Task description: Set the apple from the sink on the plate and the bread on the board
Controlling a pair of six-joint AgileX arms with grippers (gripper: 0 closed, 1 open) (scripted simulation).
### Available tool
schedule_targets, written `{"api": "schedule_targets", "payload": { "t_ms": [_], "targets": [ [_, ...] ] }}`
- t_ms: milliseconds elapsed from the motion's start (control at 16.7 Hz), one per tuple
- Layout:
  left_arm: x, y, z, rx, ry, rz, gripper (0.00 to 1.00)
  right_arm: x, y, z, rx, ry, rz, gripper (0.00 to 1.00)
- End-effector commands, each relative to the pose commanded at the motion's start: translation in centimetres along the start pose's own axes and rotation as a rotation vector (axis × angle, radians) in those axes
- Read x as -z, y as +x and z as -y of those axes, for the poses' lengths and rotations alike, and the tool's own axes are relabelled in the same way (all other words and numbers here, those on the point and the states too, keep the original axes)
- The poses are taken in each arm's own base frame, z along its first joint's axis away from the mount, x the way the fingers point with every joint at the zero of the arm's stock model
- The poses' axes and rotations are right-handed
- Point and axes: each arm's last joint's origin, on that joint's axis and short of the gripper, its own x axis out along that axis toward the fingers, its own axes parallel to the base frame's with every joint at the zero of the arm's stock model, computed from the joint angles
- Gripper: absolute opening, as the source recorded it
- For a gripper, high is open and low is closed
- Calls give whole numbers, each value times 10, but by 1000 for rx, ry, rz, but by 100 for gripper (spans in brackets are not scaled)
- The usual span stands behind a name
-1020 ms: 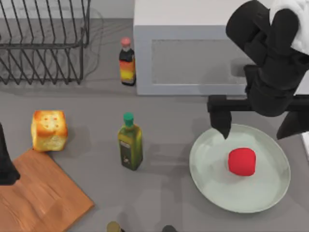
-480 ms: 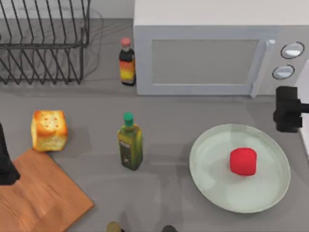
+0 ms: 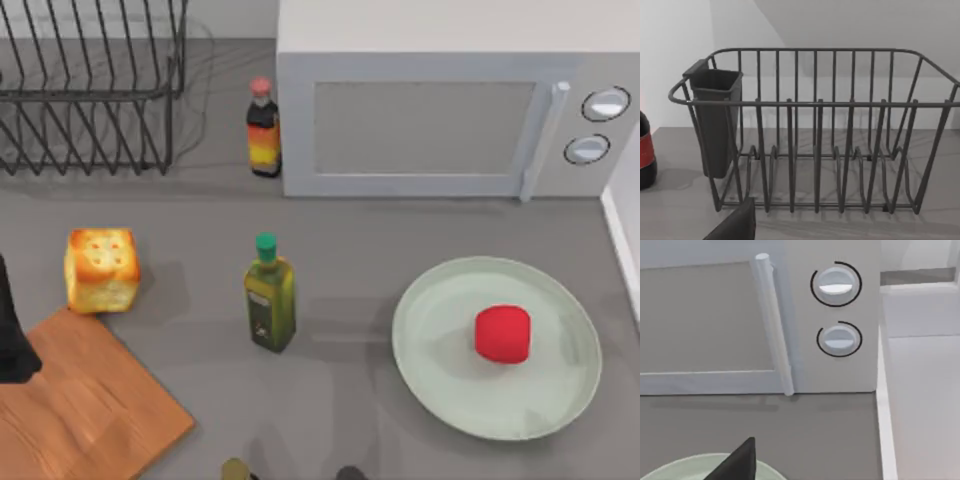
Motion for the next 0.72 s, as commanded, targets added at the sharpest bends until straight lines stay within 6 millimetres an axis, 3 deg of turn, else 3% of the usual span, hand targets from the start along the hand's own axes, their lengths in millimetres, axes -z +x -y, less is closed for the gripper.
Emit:
{"api": "schedule_targets", "payload": {
  "t_ms": [300, 720],
  "targets": [
    [0, 0, 0, 0, 0, 0, 100, 45, 2, 17, 80, -85, 266, 100],
    [0, 0, 0, 0, 0, 0, 100, 53, 4, 20, 101, -105, 314, 100]
  ]
}}
